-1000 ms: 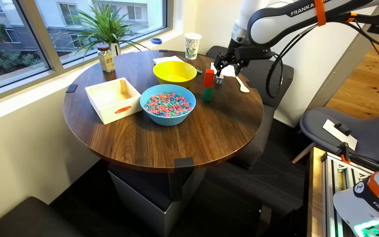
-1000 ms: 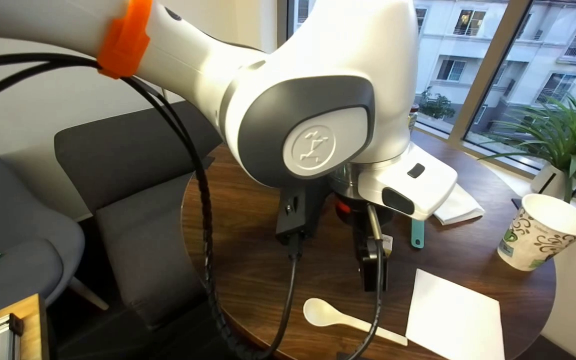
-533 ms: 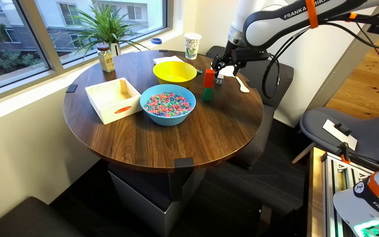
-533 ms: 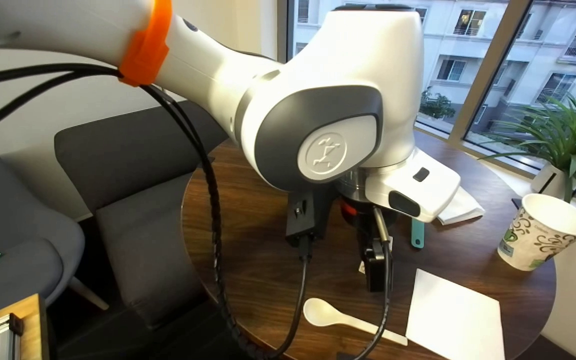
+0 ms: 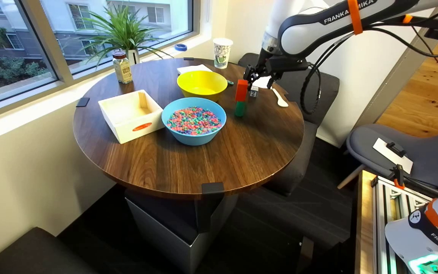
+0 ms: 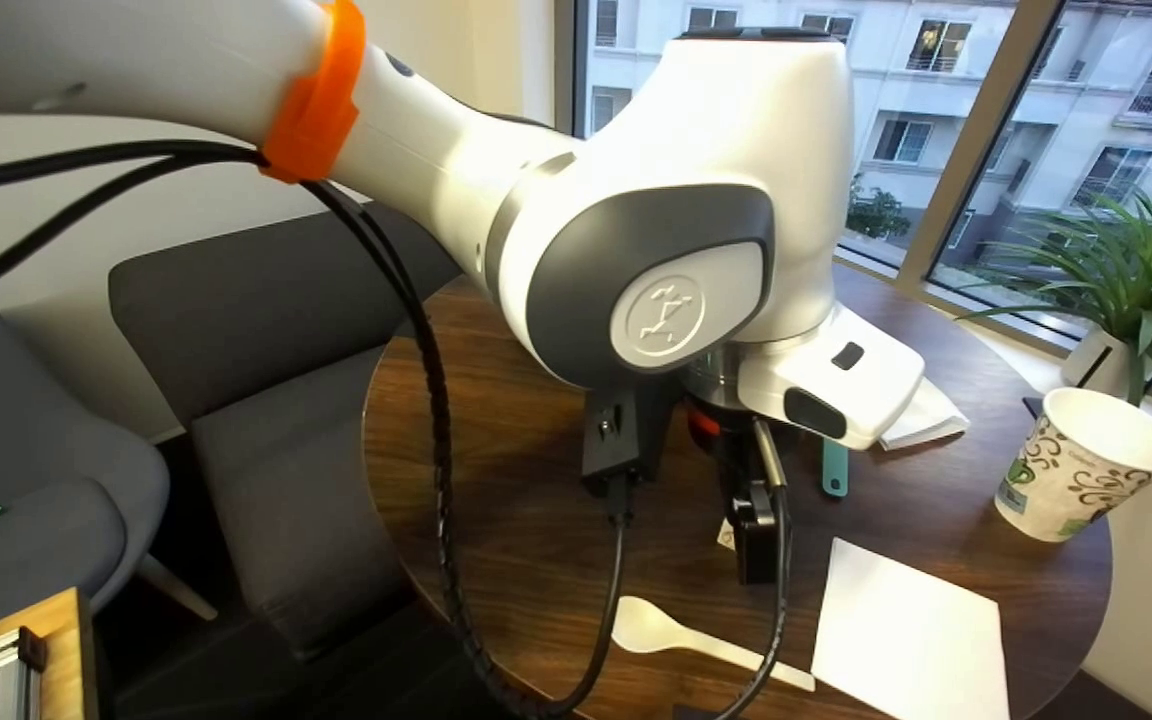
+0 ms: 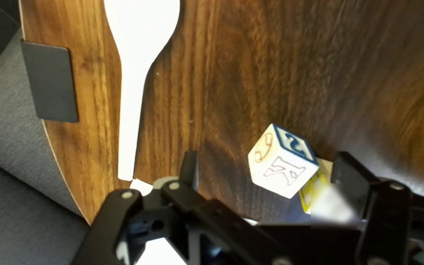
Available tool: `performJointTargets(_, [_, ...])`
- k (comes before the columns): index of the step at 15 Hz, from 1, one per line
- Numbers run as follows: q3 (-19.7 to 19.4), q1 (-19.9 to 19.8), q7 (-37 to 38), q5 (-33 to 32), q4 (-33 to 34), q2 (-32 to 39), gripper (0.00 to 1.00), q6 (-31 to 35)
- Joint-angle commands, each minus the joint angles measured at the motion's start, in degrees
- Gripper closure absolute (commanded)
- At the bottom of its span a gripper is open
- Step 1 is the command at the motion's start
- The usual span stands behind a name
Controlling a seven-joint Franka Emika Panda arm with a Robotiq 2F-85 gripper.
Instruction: Stack up the objects one on top of the other
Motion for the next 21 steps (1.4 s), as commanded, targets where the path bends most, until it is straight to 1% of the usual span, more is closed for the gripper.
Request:
performJointTargets(1, [-0.68, 0.71, -1.31, 1.42, 1.32, 1.19, 0.12, -0.86])
performJointTargets(3, [-0.70, 0.70, -1.35, 1.51, 1.56, 1.44, 0.14, -0.89])
performJointTargets(4, [-0.70, 0.69, -1.36, 1.59, 1.71, 1.57, 0.18, -0.90])
performJointTargets(5, [-0.71, 0.68, -1.35, 1.62, 1.79, 1.65, 0.17, -0.90])
performJointTargets(6, [-0.71, 0.69, -1.35, 1.65, 1.86, 1.72, 0.19, -0.90])
performJointTargets(8, [-0.72, 0.69, -1.33, 1.70, 2.02, 1.86, 0.24, -0.88])
performJointTargets(9, [-0.77, 0.71, -1.24, 1.59, 2.05, 1.95, 0.30, -0.78])
performJointTargets(10, [-0.78, 0.71, -1.26, 1.59, 2.08, 1.99, 0.41, -0.74])
performJointTargets(11, [-0.76, 0.68, -1.30, 1.72, 2.14, 2.02, 0.49, -0.81])
performJointTargets(12, [-0.77, 0.68, -1.25, 1.76, 2.19, 2.04, 0.55, -0.77])
performJointTargets(13, [-0.76, 0.67, -1.26, 1.87, 2.23, 2.05, 0.66, -0.79])
performJointTargets(14, [-0.73, 0.66, -1.26, 2.00, 2.23, 2.02, 0.81, -0.83])
performJointTargets(15, [-0.74, 0.67, -1.24, 1.99, 2.19, 1.99, 0.88, -0.78])
performJointTargets(16, [-0.75, 0.66, -1.22, 2.02, 2.18, 1.96, 0.91, -0.74])
performJointTargets(21, [-0.53, 1.33, -0.51, 1.56, 2.26, 0.09, 0.91, 0.33])
